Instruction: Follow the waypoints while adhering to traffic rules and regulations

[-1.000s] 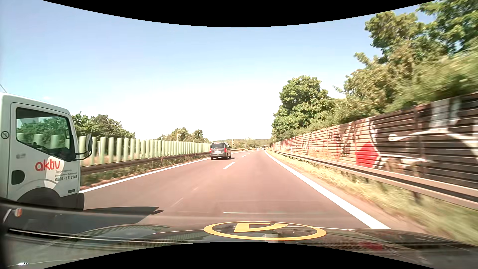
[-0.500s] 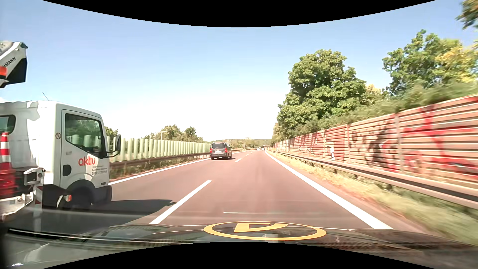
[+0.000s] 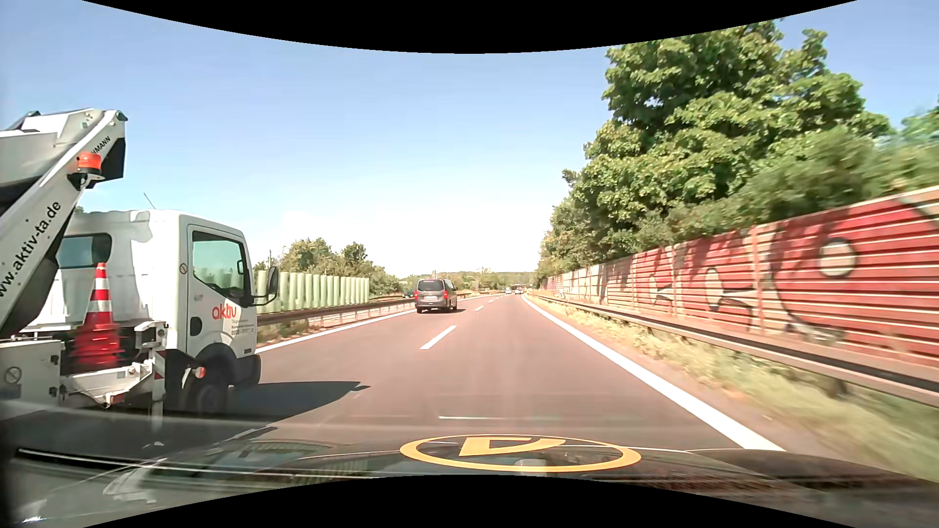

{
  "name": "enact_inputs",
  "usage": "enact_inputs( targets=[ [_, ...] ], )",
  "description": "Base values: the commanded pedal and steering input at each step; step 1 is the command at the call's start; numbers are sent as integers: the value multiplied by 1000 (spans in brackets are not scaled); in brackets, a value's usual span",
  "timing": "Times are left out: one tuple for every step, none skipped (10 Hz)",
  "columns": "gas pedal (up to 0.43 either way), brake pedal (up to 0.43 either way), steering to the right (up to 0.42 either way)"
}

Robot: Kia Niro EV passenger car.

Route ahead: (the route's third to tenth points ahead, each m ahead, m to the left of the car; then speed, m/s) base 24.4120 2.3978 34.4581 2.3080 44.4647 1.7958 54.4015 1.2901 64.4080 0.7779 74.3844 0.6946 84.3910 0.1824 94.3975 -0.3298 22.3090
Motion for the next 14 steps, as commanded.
enact_inputs(
  targets=[
    [197, 0, 2],
    [189, 0, 3],
    [177, 0, 6],
    [177, 0, 7],
    [177, 0, 6],
    [177, 0, 7],
    [177, 0, 7],
    [177, 0, 6],
    [177, 0, 7],
    [177, 0, 6],
    [177, 0, 6],
    [177, 0, 6],
    [177, 0, 5],
    [177, 0, 4]
  ],
)
